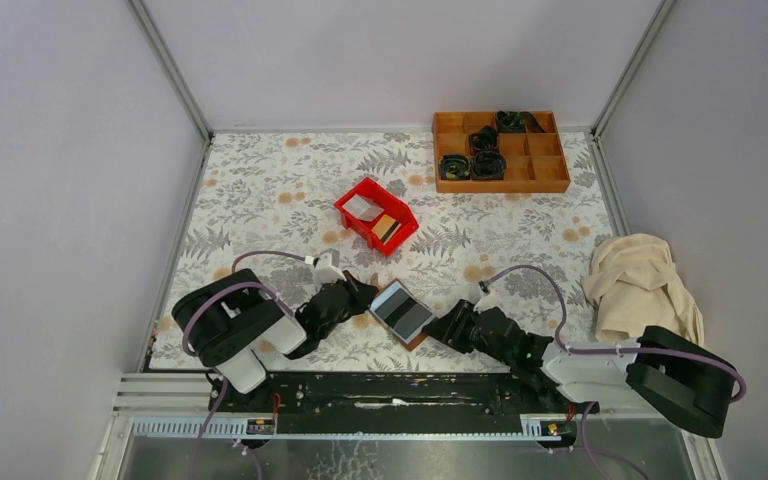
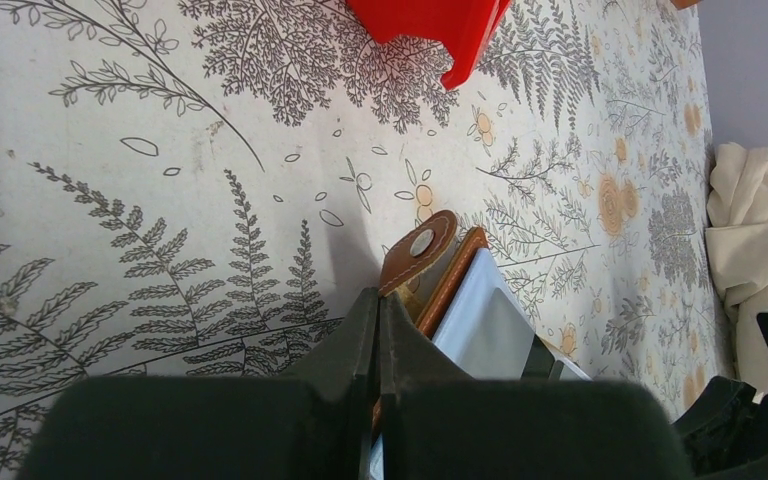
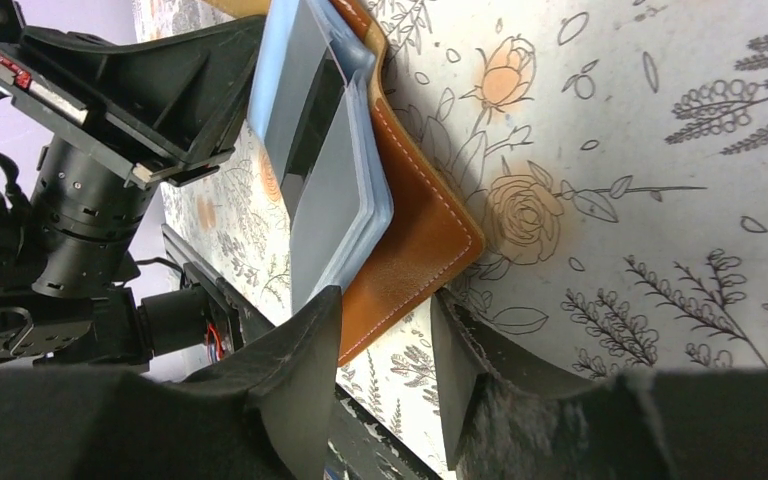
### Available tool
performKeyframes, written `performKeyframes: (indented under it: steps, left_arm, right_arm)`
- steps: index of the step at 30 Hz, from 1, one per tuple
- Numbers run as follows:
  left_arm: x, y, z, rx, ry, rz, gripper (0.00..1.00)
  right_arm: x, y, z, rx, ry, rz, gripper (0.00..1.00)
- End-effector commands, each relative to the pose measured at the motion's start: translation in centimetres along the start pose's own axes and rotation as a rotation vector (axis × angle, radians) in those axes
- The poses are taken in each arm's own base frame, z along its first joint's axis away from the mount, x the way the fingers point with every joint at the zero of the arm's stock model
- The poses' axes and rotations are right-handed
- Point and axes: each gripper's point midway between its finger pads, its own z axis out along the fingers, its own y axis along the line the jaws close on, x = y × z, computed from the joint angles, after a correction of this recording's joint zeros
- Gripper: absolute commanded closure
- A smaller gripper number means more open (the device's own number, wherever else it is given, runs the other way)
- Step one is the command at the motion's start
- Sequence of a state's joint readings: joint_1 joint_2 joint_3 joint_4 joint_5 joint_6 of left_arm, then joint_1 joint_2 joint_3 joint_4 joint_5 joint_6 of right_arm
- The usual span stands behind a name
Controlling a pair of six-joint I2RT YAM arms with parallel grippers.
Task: Put the credit cards into the card holder
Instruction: Close the card holder at the center of the board.
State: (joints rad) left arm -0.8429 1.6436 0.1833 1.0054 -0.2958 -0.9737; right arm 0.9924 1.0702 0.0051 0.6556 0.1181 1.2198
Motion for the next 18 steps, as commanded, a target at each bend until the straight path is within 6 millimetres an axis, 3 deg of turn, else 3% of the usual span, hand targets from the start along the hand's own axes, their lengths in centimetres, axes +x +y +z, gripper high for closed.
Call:
performKeyframes:
  steps: [1, 10, 18]
  left_arm:
    - [6.4, 7.3, -3.1, -0.211, 0.26, 0.127, 1.0]
    - [6.5, 7.2, -2.9, -0.206, 0.264, 0.132, 1.0]
    - [6.7, 6.8, -2.7, -0.192, 0.274, 0.133, 1.0]
  right_arm:
    - [-2.0, 5.1, 0.0, -0.149, -0.097, 0.002, 0.55]
    - [-2.6, 6.9, -0.6, -0.165, -0.125, -0.031, 0.55]
    - [-2.6, 8.0, 0.2, -0.161, -0.118, -0.07, 0.55]
